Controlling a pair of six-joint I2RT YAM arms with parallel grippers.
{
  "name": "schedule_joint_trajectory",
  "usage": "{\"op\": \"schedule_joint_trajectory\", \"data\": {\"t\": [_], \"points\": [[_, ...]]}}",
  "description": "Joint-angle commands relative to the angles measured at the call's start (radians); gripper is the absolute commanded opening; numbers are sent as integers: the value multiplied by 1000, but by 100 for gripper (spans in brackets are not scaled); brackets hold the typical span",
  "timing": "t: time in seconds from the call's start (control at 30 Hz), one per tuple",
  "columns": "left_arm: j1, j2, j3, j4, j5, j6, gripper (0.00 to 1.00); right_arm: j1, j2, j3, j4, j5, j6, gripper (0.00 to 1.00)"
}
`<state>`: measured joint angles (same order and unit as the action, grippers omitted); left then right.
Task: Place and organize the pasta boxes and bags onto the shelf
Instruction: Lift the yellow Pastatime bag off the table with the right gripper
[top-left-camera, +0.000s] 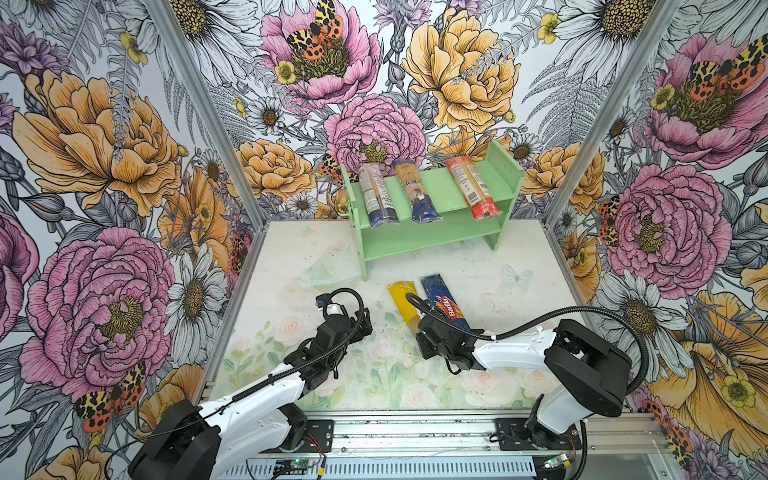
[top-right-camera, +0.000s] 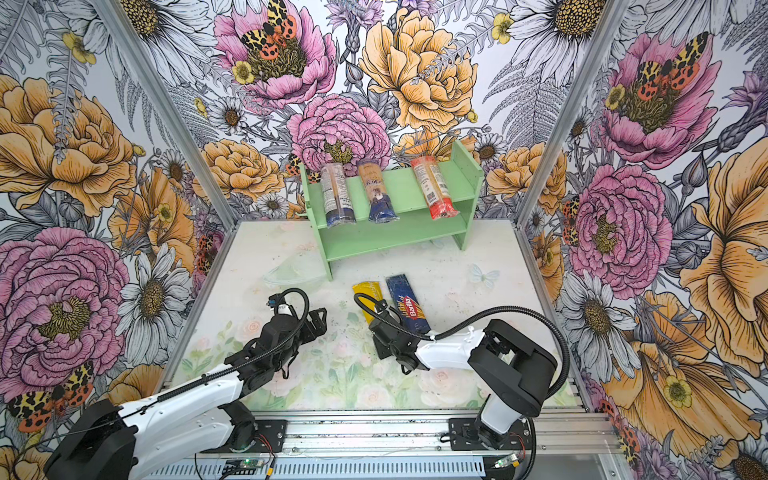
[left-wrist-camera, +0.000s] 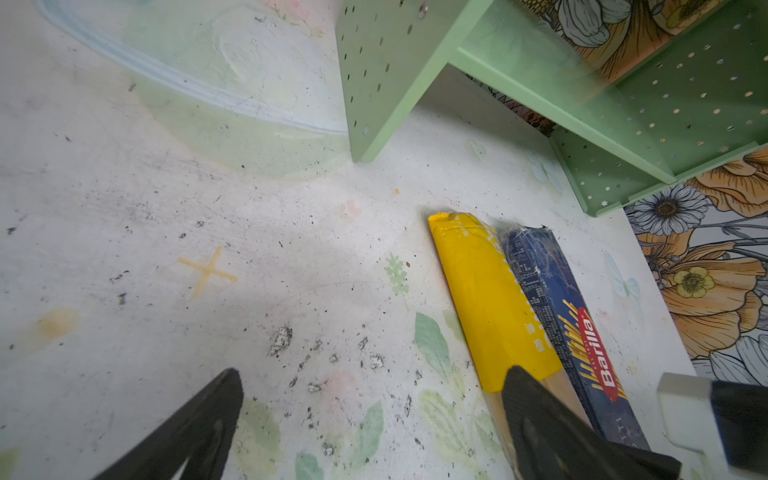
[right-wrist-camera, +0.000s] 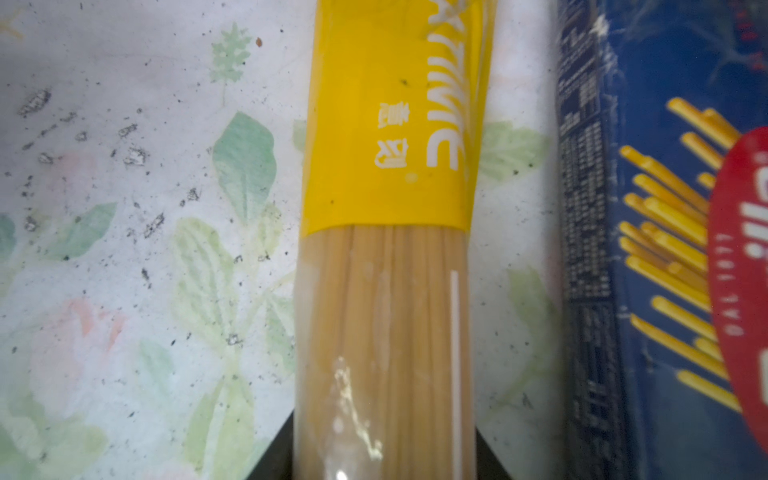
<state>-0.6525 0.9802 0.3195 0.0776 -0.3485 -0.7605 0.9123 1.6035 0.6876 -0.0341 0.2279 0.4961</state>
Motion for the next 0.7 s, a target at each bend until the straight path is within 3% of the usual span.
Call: {"op": "schedule_joint_trajectory", "data": {"t": [0.0,0.67], "points": [[-9,-28,-19,-11,2,0,99,-9,-32,30,-53,-69,-37,3],[-42,-10,16,-44,-53,-17,99,-78,-218,27,-93,-105,-93,0]]}}
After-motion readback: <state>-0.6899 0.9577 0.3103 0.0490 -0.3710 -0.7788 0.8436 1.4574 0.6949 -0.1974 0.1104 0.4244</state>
